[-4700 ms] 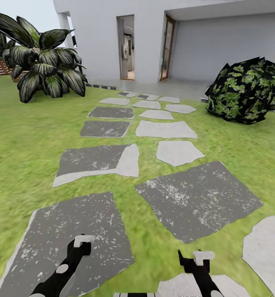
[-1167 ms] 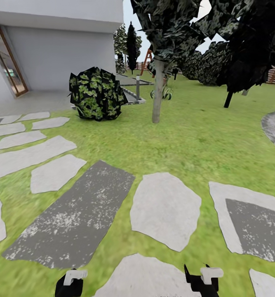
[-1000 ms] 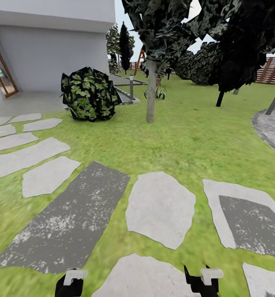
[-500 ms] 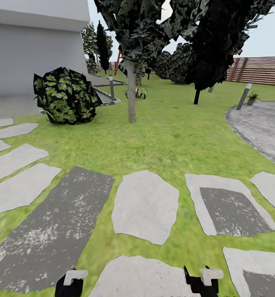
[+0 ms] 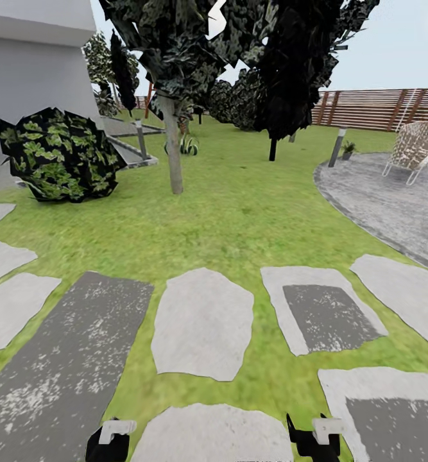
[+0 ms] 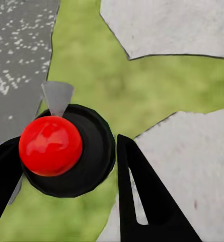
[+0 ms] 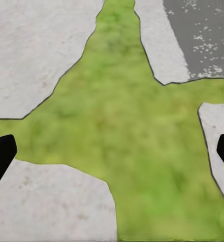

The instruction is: Pick up the pesticide atomizer in the garden and spray insectifuge to fully cover both potted plants in the garden.

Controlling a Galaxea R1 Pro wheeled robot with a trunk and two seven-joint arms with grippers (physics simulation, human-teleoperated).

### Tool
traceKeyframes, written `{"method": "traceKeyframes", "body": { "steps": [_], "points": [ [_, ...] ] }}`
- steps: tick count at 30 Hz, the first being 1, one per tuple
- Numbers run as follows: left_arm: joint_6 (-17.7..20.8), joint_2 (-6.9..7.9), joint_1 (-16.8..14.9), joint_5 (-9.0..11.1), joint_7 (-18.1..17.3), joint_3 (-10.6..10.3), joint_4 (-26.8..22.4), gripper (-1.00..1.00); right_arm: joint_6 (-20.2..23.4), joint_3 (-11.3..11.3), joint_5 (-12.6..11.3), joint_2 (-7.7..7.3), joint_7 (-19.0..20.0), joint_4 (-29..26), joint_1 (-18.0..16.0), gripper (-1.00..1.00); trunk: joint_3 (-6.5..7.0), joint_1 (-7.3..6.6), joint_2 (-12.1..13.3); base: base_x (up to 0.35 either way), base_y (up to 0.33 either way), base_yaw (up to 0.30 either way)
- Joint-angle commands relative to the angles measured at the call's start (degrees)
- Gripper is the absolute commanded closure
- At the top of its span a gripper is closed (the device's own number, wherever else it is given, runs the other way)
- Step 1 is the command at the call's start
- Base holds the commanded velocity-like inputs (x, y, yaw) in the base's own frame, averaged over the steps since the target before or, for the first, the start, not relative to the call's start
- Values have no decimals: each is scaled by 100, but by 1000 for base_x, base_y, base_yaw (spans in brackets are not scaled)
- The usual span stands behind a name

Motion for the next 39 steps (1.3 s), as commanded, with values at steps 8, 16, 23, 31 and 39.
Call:
{"method": "traceKeyframes", "body": {
  "steps": [8,16,23,31,39],
  "points": [
    [-18,0,-3,-11,10,3,-2,100,-17,-6,-1,1,-7,7,-4,-100,-4,-1,-2,0,0,-297],
    [-18,1,5,-13,10,3,1,100,-13,-12,-1,6,-11,3,-4,-100,-2,-1,-2,0,0,-298],
    [-18,3,5,-14,10,3,1,100,-8,-35,-5,1,-11,-25,-6,-100,19,-1,-2,0,0,-299],
    [-19,2,5,-14,10,3,1,100,-8,-28,-1,-8,-11,-29,-7,-100,25,-1,-2,0,0,-299],
    [-26,3,38,-14,10,7,1,100,-8,-28,-1,-15,-11,-31,-6,-100,25,-1,-2,0,0,-299]
  ]
}}
